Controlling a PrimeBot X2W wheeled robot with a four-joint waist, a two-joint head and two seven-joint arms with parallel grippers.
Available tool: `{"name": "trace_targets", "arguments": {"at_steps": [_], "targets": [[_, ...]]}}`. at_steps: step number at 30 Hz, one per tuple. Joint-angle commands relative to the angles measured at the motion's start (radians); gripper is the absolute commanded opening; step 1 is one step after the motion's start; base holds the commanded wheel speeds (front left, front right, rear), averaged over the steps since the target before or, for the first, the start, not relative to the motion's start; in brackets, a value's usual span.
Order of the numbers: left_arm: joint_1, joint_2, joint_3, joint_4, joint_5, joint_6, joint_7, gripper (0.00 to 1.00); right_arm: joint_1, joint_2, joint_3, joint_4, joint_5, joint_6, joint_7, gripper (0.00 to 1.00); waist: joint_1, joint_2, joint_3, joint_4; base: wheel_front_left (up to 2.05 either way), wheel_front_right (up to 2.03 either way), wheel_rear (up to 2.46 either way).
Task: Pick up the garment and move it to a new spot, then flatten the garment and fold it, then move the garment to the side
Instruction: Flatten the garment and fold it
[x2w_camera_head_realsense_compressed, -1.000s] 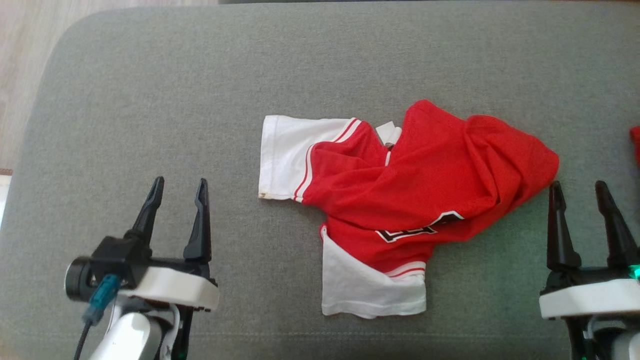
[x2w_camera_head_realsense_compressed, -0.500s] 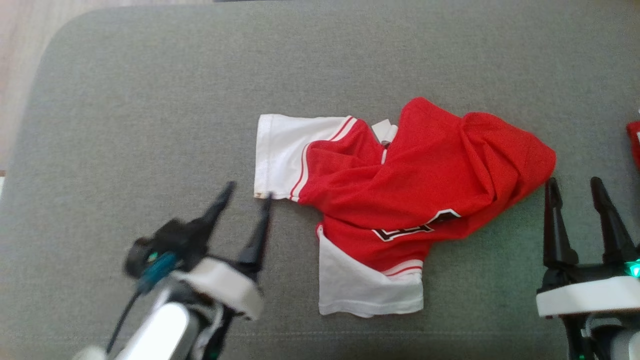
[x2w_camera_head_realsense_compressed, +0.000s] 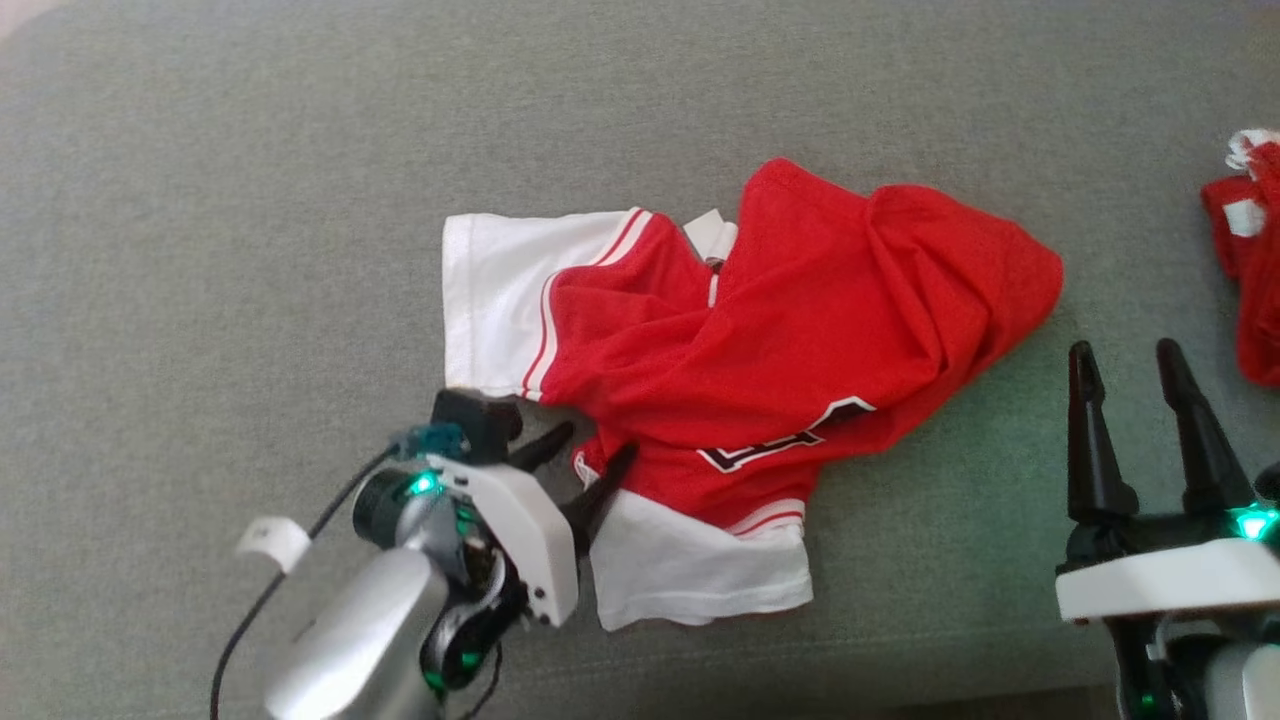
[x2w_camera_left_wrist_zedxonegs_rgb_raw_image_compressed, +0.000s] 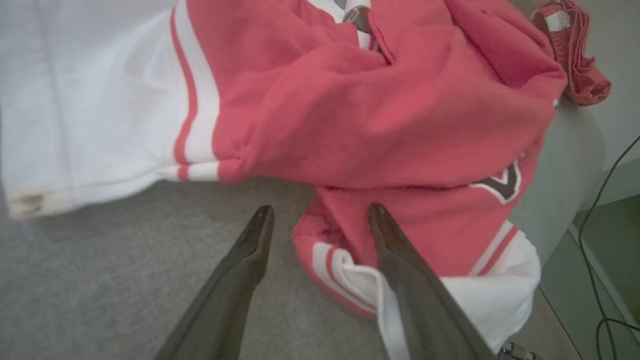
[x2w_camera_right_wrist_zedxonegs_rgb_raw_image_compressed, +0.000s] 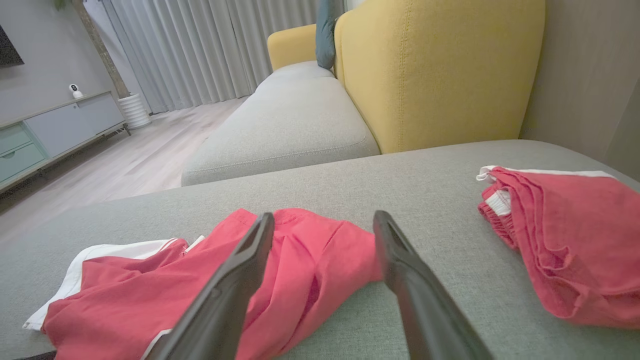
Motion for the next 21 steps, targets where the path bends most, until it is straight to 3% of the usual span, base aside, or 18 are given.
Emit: {"name": "trace_targets", "arguments": {"at_steps": [1, 3, 4, 5, 6, 9, 21], "targets": [[-0.065, 0.001, 0.033, -0.004, -0.006, -0.013, -0.001, 1.00, -0.030, -0.007, 0.026, -0.028, 0.013, 0.003, -0.009, 1.00, -0.0001, 0.0000, 0.004, -0.011, 0.00, 0.00, 0.00], [-0.081, -0.005, 0.034, 0.018, -0.015, -0.024, -0.001, 1.00, -0.031, -0.007, 0.028, -0.023, 0.019, 0.003, -0.012, 1.00, -0.0001, 0.0000, 0.005, -0.017, 0.00, 0.00, 0.00], [-0.090, -0.005, 0.030, 0.028, -0.013, -0.030, -0.001, 0.89, -0.031, -0.007, 0.028, -0.019, 0.025, 0.003, -0.012, 1.00, -0.0001, 0.0000, 0.004, -0.019, 0.00, 0.00, 0.00], [-0.095, -0.006, 0.027, 0.039, -0.019, -0.038, 0.000, 0.04, -0.031, -0.007, 0.028, -0.016, 0.030, 0.003, -0.013, 1.00, -0.0001, 0.0000, 0.003, -0.021, 0.00, 0.00, 0.00], [-0.104, -0.003, 0.027, 0.047, -0.016, -0.042, -0.007, 0.00, -0.031, -0.007, 0.029, -0.015, 0.036, 0.003, -0.015, 1.00, -0.0001, 0.0000, 0.002, -0.024, 0.00, 0.00, 0.00], [-0.119, 0.005, 0.037, 0.057, -0.005, -0.041, -0.041, 0.00, -0.031, -0.007, 0.029, -0.011, 0.046, 0.003, -0.016, 1.00, -0.0001, 0.0000, 0.001, -0.028, 0.00, 0.00, 0.00], [-0.256, 0.096, 0.143, 0.098, 0.048, 0.030, -0.158, 0.00, -0.035, -0.007, 0.035, 0.008, 0.088, 0.003, -0.021, 1.00, -0.0001, 0.0000, 0.001, -0.037, 0.00, 0.00, 0.00]]}}
